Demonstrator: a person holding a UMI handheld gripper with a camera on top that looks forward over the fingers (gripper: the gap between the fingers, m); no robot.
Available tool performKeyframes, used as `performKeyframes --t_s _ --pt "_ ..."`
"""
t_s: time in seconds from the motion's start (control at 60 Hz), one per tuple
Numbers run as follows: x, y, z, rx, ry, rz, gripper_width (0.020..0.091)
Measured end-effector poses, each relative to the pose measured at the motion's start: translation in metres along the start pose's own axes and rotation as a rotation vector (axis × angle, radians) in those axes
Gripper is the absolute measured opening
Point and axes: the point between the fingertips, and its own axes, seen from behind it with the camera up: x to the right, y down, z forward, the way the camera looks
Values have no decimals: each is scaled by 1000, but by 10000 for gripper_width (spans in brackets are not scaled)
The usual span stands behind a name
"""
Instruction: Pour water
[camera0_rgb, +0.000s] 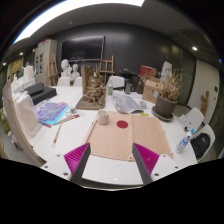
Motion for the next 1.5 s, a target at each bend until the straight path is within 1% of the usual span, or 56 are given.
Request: performKeyframes --t_s 0.05,0.15,0.167,0.183,0.317,0.433,0.567,0.717,0.767,0.85,1.017,1.05,1.083,1.1,1.133,1.2,1.233,1.3,1.4,1.417,1.467,1.5 --pt "8 3 2 -1 7 8 857" --pt "52 18 6 -4 18 25 856" --pt "46 17 8 -8 29 29 855" --pt "66 21 7 -10 28 33 855" --pt "145 47 19 -13 58 70 855" --pt "230 76 33 -8 115 75 855" --pt "334 108 55 18 186 69 860" --pt "432 126 94 73 238 94 865" --pt "451 127 112 87 232 99 854" --pt "474 131 145 93 219 94 856" --pt "489 134 206 95 182 79 851" --pt "488 133 216 100 173 80 835" --pt "488 130 224 110 165 80 803" --pt "491 129 229 113 157 79 773" --pt "488 128 233 122 161 84 688" --pt "498 123 238 143 192 85 545" --pt "498 122 241 153 191 96 542" --pt "498 120 245 166 180 115 494" --pt "496 117 247 179 187 103 452" --pt "495 116 248 181 189 98 427" --pt "493 116 248 182 194 87 405" --pt "492 115 249 181 198 82 405"
